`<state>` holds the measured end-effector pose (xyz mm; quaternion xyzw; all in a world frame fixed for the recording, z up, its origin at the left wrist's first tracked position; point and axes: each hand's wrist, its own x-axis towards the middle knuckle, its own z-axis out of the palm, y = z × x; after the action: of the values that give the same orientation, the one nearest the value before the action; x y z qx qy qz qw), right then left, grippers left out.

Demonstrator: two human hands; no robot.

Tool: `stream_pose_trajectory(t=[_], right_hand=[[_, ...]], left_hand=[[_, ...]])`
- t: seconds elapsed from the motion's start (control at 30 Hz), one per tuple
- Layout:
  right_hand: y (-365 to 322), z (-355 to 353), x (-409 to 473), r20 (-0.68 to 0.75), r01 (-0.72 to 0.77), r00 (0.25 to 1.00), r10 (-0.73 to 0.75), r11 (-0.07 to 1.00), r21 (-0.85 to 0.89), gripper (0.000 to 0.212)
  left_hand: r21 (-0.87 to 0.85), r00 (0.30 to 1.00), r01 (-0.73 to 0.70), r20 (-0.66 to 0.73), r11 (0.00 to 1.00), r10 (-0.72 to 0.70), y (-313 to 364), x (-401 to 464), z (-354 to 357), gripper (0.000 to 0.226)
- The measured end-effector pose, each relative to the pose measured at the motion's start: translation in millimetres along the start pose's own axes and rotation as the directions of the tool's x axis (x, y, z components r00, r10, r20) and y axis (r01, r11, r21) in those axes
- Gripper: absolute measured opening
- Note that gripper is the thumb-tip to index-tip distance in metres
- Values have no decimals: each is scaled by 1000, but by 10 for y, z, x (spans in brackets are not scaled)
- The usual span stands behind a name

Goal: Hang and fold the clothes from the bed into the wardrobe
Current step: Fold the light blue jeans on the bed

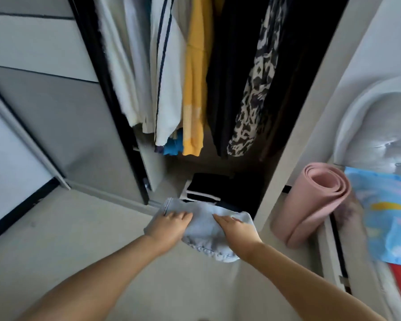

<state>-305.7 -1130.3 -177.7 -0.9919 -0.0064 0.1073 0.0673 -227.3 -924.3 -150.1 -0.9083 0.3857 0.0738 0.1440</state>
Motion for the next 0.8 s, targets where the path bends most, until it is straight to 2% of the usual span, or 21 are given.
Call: stream_pose_trajectory(t=[0.1, 0.33, 0.47, 0.57, 0.7, 0.8], right_hand=[[-122, 43, 448, 41, 43, 998, -42, 999, -19, 60], [-365, -148, 1480, 98, 81, 992, -86, 995, 54, 59], [-582, -197, 2029, 142, 90, 986, -92, 996, 20, 61], [-794, -163, 2304, 190, 40, 981, -48, 998, 43, 61], [-1150, -112, 2776, 237, -64, 970, 52, 997, 43, 68], [-1474, 4, 3163, 239, -186, 959, 152, 974, 127, 60]], left_hand=[[46, 1000, 10, -12, 999, -10, -343, 166, 154, 55], [2, 995, 48, 82, 999, -48, -1216, 676, 257, 58], [-15, 996, 28, 88, 999, -27, -1741, 945, 457, 56], [-40, 992, -12, 129, 999, 17, -2121, 1147, 629, 57], [-105, 986, -115, 111, 988, 127, -2761, 1450, 913, 50], [-92, 971, -206, 105, 974, 215, -3265, 1746, 1123, 50]])
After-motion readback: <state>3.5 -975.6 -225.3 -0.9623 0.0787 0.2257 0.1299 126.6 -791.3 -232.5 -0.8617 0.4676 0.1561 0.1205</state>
